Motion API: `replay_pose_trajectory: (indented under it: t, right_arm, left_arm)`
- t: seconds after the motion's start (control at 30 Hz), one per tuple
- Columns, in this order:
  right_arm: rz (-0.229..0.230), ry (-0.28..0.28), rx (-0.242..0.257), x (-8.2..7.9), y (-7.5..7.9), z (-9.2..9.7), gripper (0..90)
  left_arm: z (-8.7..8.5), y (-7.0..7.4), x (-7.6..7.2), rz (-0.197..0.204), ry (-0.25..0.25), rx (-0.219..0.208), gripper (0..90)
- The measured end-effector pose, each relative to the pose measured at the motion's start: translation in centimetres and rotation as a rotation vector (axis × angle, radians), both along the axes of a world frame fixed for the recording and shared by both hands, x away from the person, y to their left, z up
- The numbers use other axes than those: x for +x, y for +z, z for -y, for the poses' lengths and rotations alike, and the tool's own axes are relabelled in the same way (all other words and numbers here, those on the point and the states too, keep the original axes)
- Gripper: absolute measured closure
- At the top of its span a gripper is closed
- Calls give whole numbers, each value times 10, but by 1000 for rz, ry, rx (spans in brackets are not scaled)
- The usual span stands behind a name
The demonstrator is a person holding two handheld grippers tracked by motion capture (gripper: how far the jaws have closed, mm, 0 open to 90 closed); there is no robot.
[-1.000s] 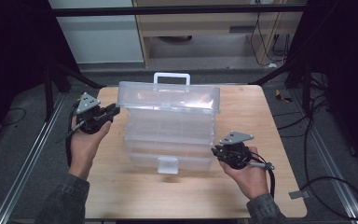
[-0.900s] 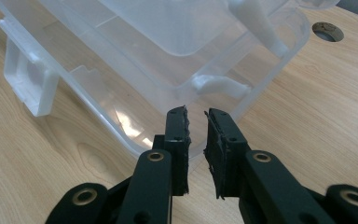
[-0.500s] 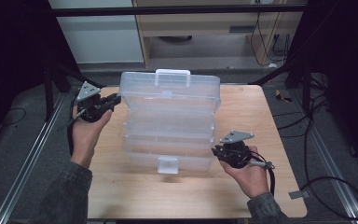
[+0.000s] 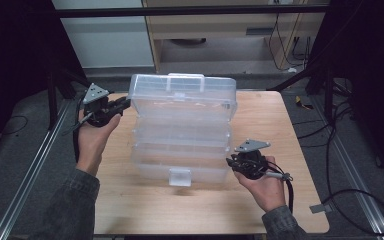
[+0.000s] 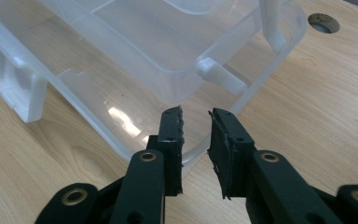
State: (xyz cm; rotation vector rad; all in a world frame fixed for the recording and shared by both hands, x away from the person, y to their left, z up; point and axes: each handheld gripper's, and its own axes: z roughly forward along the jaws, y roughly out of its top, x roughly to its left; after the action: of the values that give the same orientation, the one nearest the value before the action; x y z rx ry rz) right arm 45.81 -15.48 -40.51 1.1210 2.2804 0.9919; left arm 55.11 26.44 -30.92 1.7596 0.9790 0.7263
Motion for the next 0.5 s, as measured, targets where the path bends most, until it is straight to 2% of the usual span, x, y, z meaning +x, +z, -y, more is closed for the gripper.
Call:
replay_pose_trajectory:
  t: [0.17, 0.5]
  right_arm:
    - [1, -29, -16, 1, 0, -2, 680]
    - [-10, -21, -43, 3, 1, -4, 682]
  left_arm:
    - [0, 0, 0, 2, 2, 11, 785]
    - [1, 1, -2, 4, 6, 14, 790]
